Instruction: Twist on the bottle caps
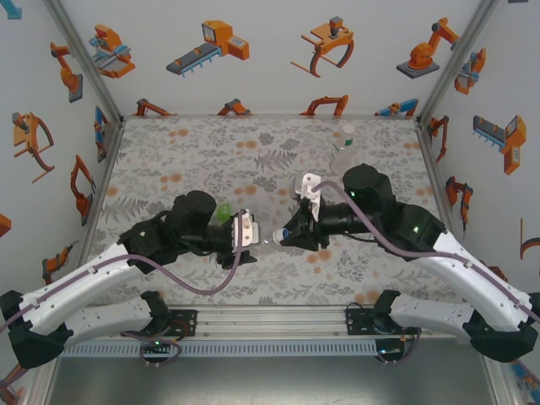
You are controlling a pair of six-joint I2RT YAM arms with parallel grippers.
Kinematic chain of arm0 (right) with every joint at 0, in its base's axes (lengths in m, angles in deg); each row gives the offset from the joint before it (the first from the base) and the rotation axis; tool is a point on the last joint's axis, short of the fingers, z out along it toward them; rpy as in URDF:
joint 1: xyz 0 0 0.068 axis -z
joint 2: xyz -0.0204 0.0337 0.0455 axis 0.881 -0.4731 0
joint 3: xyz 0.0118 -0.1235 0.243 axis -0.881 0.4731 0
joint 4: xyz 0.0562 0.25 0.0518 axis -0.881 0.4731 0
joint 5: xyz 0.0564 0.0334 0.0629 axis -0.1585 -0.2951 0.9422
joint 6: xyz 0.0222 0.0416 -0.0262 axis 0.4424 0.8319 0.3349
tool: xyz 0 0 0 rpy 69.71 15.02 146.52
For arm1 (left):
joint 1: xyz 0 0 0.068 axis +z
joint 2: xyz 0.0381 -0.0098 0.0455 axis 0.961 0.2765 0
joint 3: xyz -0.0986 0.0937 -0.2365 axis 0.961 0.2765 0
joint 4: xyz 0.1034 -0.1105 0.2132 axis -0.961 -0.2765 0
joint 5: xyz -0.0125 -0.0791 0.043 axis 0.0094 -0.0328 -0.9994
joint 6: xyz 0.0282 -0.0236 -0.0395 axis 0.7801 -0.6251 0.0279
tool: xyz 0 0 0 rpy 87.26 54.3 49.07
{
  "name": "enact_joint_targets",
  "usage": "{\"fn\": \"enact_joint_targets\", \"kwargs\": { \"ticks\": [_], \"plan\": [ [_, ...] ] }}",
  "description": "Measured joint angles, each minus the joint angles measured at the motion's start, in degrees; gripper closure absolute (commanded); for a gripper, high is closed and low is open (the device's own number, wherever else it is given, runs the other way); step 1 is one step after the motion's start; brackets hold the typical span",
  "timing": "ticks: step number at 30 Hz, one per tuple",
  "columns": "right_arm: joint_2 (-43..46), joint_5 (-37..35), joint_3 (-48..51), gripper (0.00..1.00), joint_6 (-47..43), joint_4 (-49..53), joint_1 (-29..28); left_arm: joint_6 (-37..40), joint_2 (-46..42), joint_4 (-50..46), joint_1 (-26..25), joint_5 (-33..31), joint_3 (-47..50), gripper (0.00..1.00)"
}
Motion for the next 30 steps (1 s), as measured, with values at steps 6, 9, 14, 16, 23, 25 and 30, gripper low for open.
{"fn": "enact_joint_targets", "kwargs": {
  "ticks": [6,9,14,16,23,25,30],
  "plan": [
    [0.66,-12.17,0.63,1.00,35.76,1.09,-0.02,-0.09,0.87,1.46,0.00,-1.88,0.02,1.00],
    [0.22,-16.39,-0.28,1.00,52.33,4.13,-0.02,-0.26,1.07,2.21,0.00,-2.89,0.02,1.00],
    [-0.94,-19.87,-1.55,1.00,71.82,9.18,-0.07,-0.26,1.81,2.32,0.00,-3.43,0.02,1.00],
    [-1.40,-20.79,-2.10,0.92,75.25,10.40,-0.07,-0.26,2.21,2.43,0.02,-3.48,0.02,1.00],
    [-2.21,-23.67,-7.67,0.50,68.50,13.22,-0.17,-0.24,2.80,5.11,0.00,-3.19,0.00,1.00],
    [-2.16,-24.02,-9.88,0.50,62.93,13.00,-0.17,-0.24,2.80,5.18,0.02,-2.97,0.00,1.00],
    [-0.13,-21.79,-10.60,0.50,43.47,7.63,-0.15,-0.24,2.71,5.18,0.02,-2.34,0.00,1.00]
  ]
}}
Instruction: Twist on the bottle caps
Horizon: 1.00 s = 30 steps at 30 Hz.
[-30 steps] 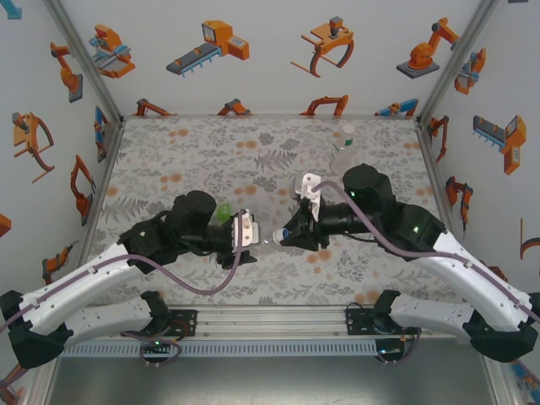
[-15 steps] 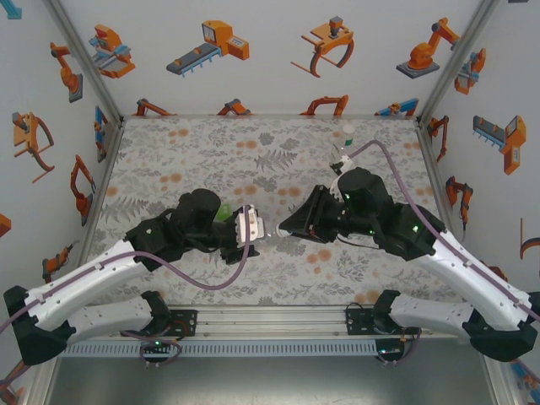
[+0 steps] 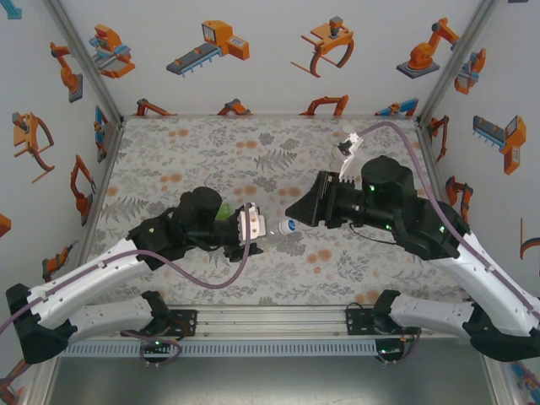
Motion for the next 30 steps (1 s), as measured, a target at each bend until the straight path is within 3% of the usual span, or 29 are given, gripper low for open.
{"fn": "enact_joint_targets", "kwargs": {
  "ticks": [7,16,21,30],
  "plan": [
    [1.88,13.18,0.76,0.51,-34.58,-4.74,-0.02,0.02,-0.66,-0.02,0.00,1.55,0.00,1.00],
    [-5.09,24.35,-6.36,0.50,-71.25,7.17,-0.02,0.02,-2.69,-0.52,0.00,3.56,0.00,1.00],
    [-7.52,27.02,-8.13,0.53,-80.39,12.00,-0.02,0.02,-3.28,-1.38,0.00,4.11,0.00,1.00],
    [-7.74,30.05,-6.80,0.58,-83.80,11.76,-0.02,0.02,-3.30,-1.77,0.00,4.50,0.00,1.00]
  ]
}}
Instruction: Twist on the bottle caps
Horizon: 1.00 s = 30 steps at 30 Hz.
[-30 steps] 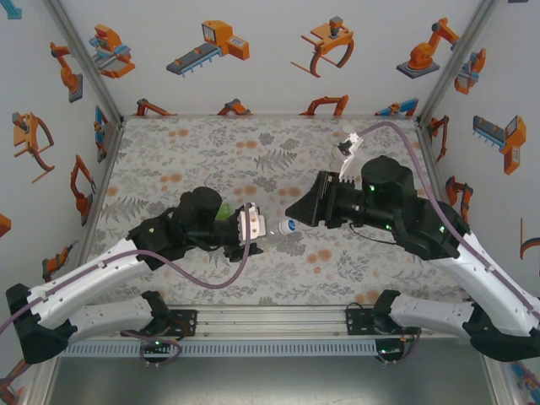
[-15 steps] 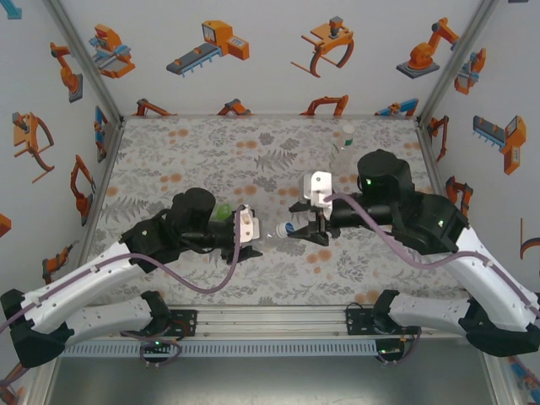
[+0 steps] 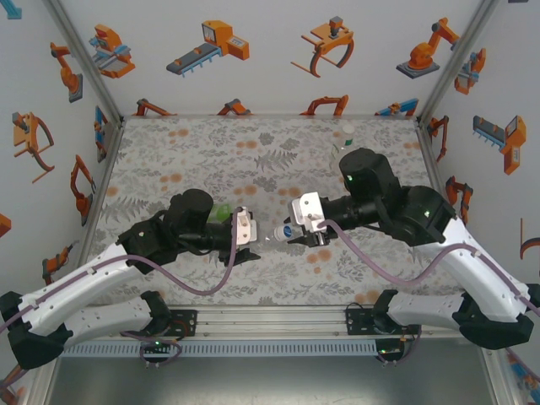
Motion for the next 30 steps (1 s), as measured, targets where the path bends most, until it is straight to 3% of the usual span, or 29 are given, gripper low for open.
{"fn": "enact_joint_targets", "kwargs": {
  "ticks": [7,13,17,21,30],
  "plan": [
    [-0.04,0.48,1.88,0.62,0.00,-1.18,0.00,0.00,-0.02,-0.33,-0.02,0.07,0.00,1.00],
    [-0.02,0.48,2.08,0.88,0.28,-1.88,0.00,0.09,-0.11,-0.68,-0.02,0.42,0.00,1.00],
    [0.46,-0.28,3.28,1.00,5.55,-3.78,0.00,0.02,-0.11,-1.03,0.00,0.42,0.00,1.00],
    [2.56,-4.15,6.95,1.00,20.13,-8.83,0.00,-0.04,-0.09,-1.42,0.00,-0.57,0.02,1.00],
    [5.51,-20.68,13.20,1.00,71.25,-14.47,-0.04,-0.02,-0.09,0.20,-0.02,-5.75,1.57,1.00]
  ]
}}
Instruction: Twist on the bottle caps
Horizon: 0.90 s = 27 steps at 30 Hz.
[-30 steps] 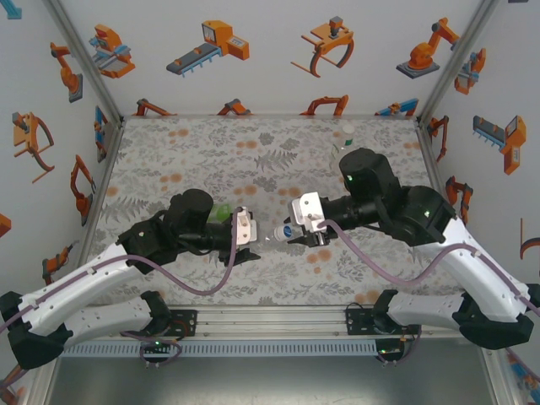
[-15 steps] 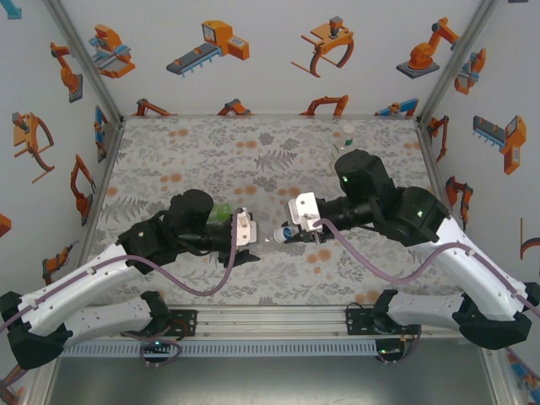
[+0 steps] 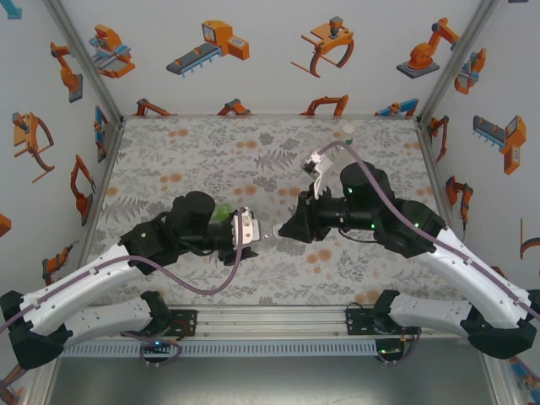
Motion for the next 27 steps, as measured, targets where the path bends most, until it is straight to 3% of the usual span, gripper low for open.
{"fn": "enact_joint_targets", "kwargs": {
  "ticks": [6,10,11,12,15,18,23,27],
  "plan": [
    [2.56,-6.58,6.60,1.00,35.08,-1.18,0.07,-0.02,0.07,0.52,0.00,-1.66,1.66,1.00],
    [3.21,-7.96,10.27,1.00,46.14,-2.36,0.13,0.00,0.57,-1.05,0.02,-2.51,2.25,1.00],
    [3.13,-8.37,10.08,0.97,46.93,-2.10,0.11,-0.02,0.61,-1.01,0.02,-2.60,2.25,1.00],
    [2.97,-8.61,9.57,0.85,47.10,-1.64,0.11,0.00,0.61,-0.70,0.02,-2.64,2.25,1.00],
    [2.05,-9.70,6.27,0.61,44.41,0.79,0.04,0.00,0.59,1.07,0.02,-2.49,2.25,1.00],
    [1.33,-10.12,2.47,0.49,37.18,2.05,0.00,0.02,0.42,2.89,0.02,-1.79,2.19,1.00],
    [2.01,-8.46,-1.70,0.46,18.03,0.92,0.00,0.00,0.09,3.61,0.02,0.42,2.19,1.00],
    [2.54,-2.60,-2.56,0.46,-2.29,0.15,0.00,-0.02,-0.11,3.69,0.02,2.34,2.19,1.00]
  ]
}}
